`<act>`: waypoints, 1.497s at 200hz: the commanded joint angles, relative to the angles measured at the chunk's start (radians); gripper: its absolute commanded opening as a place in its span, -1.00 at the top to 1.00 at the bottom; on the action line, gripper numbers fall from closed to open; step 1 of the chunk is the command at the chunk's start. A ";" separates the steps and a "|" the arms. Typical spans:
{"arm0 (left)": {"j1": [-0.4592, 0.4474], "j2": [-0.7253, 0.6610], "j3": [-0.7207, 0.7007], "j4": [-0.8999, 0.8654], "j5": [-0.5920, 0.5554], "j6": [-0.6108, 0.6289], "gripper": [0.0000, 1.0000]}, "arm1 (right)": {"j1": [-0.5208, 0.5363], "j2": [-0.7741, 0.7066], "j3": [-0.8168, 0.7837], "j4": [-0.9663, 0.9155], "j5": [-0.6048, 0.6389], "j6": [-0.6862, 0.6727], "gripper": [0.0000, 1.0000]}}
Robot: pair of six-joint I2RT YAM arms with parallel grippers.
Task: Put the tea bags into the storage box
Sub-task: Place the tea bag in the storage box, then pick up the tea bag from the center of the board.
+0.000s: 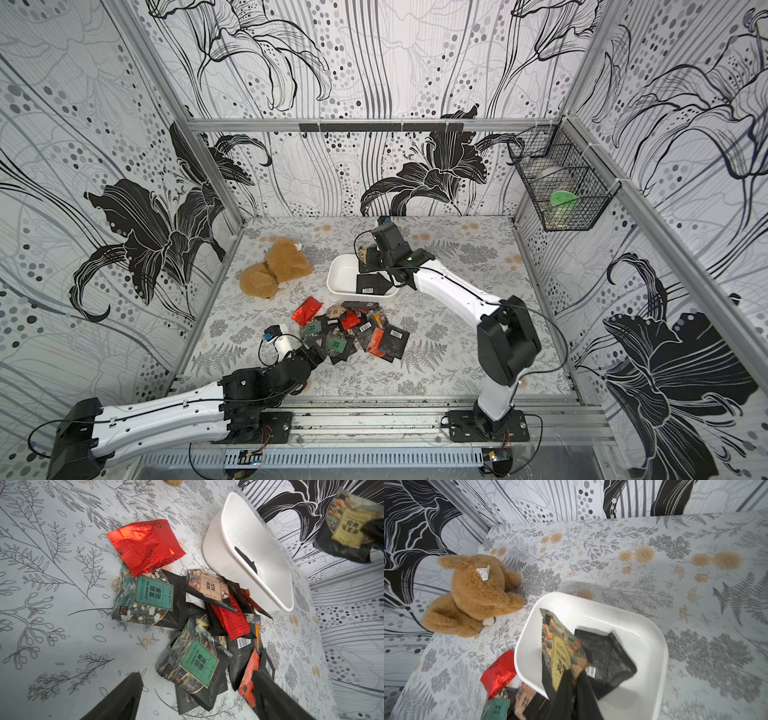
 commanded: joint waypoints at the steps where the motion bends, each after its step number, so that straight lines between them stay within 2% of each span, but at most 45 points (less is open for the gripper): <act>1: -0.001 0.003 0.001 -0.036 -0.034 -0.049 -0.74 | -0.004 0.117 0.120 -0.066 -0.007 -0.060 1.00; 27: 0.000 0.003 0.003 -0.031 -0.027 -0.048 -0.75 | -0.003 0.218 0.230 -0.128 0.039 -0.073 1.00; 94: 0.000 -0.040 0.019 -0.121 -0.040 -0.074 -0.75 | -0.003 0.255 0.176 -0.119 0.099 -0.071 0.99; 114: -0.001 -0.076 0.021 -0.129 -0.040 -0.067 -0.75 | -0.003 0.227 0.129 -0.089 0.098 -0.067 0.86; 158: -0.001 -0.132 0.041 -0.152 -0.037 -0.060 -0.74 | -0.004 0.187 0.074 -0.087 0.112 -0.071 0.74; 173: -0.001 -0.135 0.054 -0.156 -0.030 -0.049 -0.75 | -0.003 0.163 0.052 -0.086 0.109 -0.072 0.55; 196: -0.001 -0.121 0.066 -0.138 -0.021 -0.004 -0.77 | -0.004 0.085 -0.016 -0.063 0.115 -0.079 0.34; 224: -0.001 -0.094 0.102 -0.092 0.011 0.081 -0.79 | -0.001 -0.056 -0.128 -0.041 0.123 -0.084 0.34; 243: -0.001 -0.061 0.116 0.007 0.075 0.202 -0.73 | -0.002 -0.221 -0.301 0.025 0.115 -0.091 0.34; 259: -0.001 -0.018 0.136 0.078 0.122 0.261 -0.57 | -0.002 -0.362 -0.449 0.073 0.097 -0.097 0.34; 299: -0.001 0.176 0.198 0.288 0.235 0.371 -0.45 | -0.001 -0.629 -0.829 0.184 -0.023 -0.087 0.42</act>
